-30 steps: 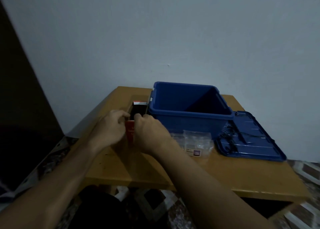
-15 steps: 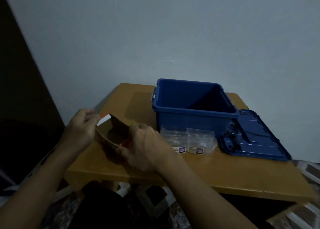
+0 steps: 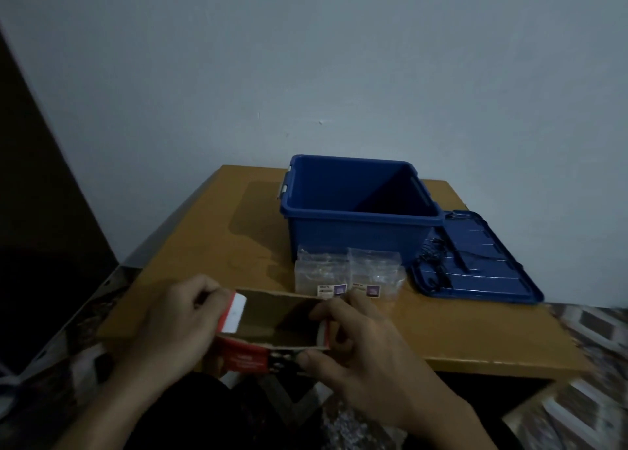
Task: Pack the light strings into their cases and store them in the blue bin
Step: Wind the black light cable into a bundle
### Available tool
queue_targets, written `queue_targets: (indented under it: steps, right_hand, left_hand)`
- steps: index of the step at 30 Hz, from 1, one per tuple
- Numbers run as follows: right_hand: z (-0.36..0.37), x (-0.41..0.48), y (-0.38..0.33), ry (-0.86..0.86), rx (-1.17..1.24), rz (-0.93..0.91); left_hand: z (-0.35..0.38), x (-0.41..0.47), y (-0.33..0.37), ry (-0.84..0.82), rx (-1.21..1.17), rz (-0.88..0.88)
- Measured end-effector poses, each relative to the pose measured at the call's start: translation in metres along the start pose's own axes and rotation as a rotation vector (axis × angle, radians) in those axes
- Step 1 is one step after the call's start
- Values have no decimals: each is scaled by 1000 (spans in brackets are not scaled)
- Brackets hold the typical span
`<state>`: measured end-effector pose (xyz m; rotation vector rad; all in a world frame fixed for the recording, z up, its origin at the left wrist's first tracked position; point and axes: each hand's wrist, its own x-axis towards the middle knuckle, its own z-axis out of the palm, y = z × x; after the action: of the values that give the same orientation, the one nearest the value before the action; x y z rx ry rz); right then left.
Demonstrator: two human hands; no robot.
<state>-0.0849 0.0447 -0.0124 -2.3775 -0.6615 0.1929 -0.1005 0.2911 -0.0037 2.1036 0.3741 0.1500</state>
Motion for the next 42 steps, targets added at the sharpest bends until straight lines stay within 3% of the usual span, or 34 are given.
queue_targets:
  steps: [12,42]
  right_hand:
    - [-36,-37,58,280,-30,177]
    - [-28,14,72,421,-29,183]
  left_hand:
    - [87,-4,33,-198,-212,87]
    - [99,28,57,-160,-233,-18]
